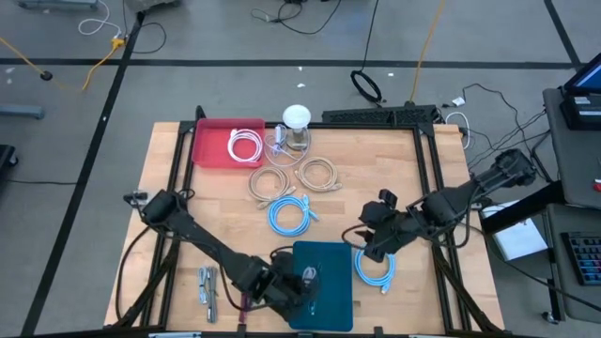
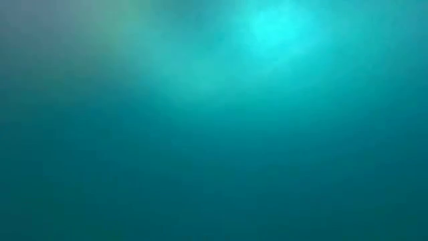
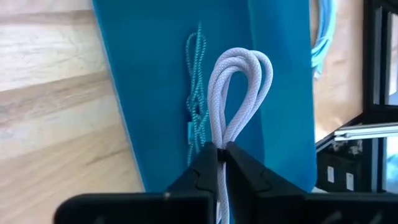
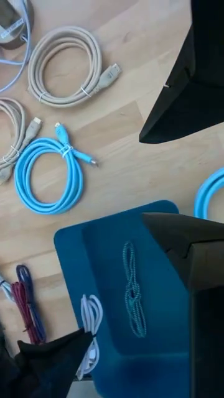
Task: Pick & Place USB Port
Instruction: Put the purple USB cable into the blue bin, then put the bottom blue HDMI cable into the red bin
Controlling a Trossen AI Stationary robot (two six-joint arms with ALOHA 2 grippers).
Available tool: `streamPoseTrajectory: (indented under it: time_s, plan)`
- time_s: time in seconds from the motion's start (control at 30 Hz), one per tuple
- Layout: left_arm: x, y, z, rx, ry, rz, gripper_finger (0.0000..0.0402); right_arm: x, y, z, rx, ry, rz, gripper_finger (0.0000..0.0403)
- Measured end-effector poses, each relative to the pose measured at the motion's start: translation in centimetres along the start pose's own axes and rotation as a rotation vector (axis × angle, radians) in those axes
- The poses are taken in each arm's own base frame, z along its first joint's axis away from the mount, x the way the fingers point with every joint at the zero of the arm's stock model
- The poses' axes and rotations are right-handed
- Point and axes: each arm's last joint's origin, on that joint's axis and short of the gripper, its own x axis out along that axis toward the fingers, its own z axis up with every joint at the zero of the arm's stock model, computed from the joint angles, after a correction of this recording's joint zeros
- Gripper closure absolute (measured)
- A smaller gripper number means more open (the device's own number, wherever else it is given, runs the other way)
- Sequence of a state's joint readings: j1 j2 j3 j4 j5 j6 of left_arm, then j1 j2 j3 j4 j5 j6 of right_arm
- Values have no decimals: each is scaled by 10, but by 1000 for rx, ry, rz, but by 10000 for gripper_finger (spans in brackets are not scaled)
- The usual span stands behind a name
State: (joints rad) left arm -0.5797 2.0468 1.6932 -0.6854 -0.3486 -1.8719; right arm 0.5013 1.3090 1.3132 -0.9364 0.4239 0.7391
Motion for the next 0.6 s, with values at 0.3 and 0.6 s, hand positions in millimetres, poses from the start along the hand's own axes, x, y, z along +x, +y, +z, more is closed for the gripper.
streamPoseTrajectory:
  time_s: [0.3,0.6]
  plan:
    - [-2,-7,14,47,-22,-20,320,-5,8,-8,-49,-7,15,218]
    - [0,-13,18,85,-11,-65,315,-14,22,-33,-180,72,72,218]
